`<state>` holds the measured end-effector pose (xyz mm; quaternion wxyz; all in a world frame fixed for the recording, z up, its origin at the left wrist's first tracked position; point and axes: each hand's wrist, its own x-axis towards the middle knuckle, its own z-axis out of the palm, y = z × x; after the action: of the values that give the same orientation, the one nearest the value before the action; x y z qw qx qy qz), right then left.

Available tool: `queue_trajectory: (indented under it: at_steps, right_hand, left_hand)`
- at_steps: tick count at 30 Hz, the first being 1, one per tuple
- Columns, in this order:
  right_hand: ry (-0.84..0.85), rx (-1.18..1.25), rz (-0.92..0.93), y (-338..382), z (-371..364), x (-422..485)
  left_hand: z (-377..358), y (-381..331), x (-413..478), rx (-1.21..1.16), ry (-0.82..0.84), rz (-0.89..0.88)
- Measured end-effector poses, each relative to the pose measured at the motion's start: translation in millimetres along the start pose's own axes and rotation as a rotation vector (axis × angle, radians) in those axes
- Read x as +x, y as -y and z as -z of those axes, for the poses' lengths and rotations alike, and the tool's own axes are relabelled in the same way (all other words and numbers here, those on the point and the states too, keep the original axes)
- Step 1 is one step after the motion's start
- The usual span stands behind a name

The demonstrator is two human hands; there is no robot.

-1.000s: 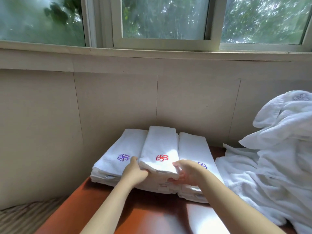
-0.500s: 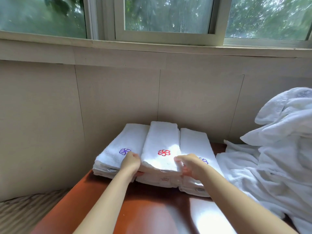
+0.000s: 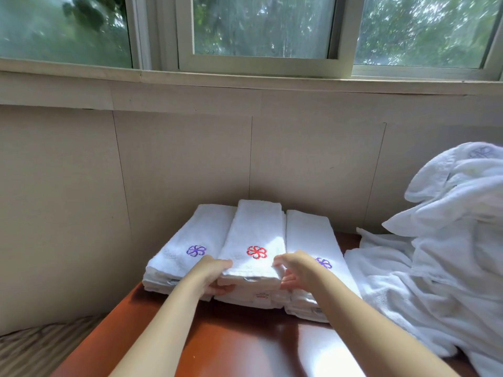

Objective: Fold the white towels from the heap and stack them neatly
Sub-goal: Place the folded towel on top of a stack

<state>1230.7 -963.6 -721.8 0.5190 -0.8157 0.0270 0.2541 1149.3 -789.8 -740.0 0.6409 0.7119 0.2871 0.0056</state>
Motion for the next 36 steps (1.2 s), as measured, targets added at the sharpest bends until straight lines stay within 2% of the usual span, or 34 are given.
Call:
queue_trajectory:
  at_steps: [1, 3, 5, 6, 7, 8, 10, 12, 14, 18, 22, 24, 26, 31, 36]
  right_hand:
    - [-0.007, -0.059, -0.016, 1, -1, -1]
    - [-0.023, -0.268, -0.038, 7, -1, -1]
    - [-0.124, -0.469, 0.067, 19, 2, 7]
    - [-0.21, -0.543, 0.188, 26, 4, 13]
    - [-0.296, -0.592, 0.336, 31, 5, 20]
    - [-0.36, -0.606, 0.482, 34, 3, 30]
    - [-0.367, -0.677, 0.639, 31, -8, 49]
    - [-0.256, -0.744, 0.546, 13, -23, 70]
    - [-0.23, -0.714, 0.437, -3, -30, 84]
    - [-0.245, -0.764, 0.44, -10, -27, 74]
    - [-0.051, -0.825, 0.455, -20, -19, 26]
    - [0.065, -0.807, 0.483, -26, -5, -6]
    - [0.111, -0.844, 0.508, -34, 18, -36]
    - [0.09, -0.853, 0.393, -56, 100, -103]
    - [-0.193, -0.776, 0.365, -73, 207, -155]
  left_hand:
    - [-1, 0, -4, 0.098, -0.017, 0.014]
    - [-3, -7, -9, 0.471, -0.105, 0.022]
    - [-4, -19, -6, 0.891, -0.341, -0.061]
    - [-5, -26, -4, 0.978, -0.452, -0.141]
    - [-9, -31, 0, 0.975, -0.511, -0.235]
    - [-16, -34, 6, 0.934, -0.5, -0.321]
    - [-33, -28, 17, 0.901, -0.332, -0.407]
    - [-47, -11, 27, 1.007, -0.217, -0.361]
    - [-50, 2, 37, 1.064, -0.219, -0.341]
    - [-47, 4, 35, 1.109, -0.234, -0.301]
    - [-48, 3, 5, 1.142, -0.283, -0.186]
    - [-43, 9, -15, 1.176, -0.324, -0.175]
    - [-36, 13, -38, 1.25, -0.354, -0.163]
    - [-40, 2, -100, 1.312, -0.293, -0.19]
    - [-100, -22, -141, 1.266, -0.111, -0.368]
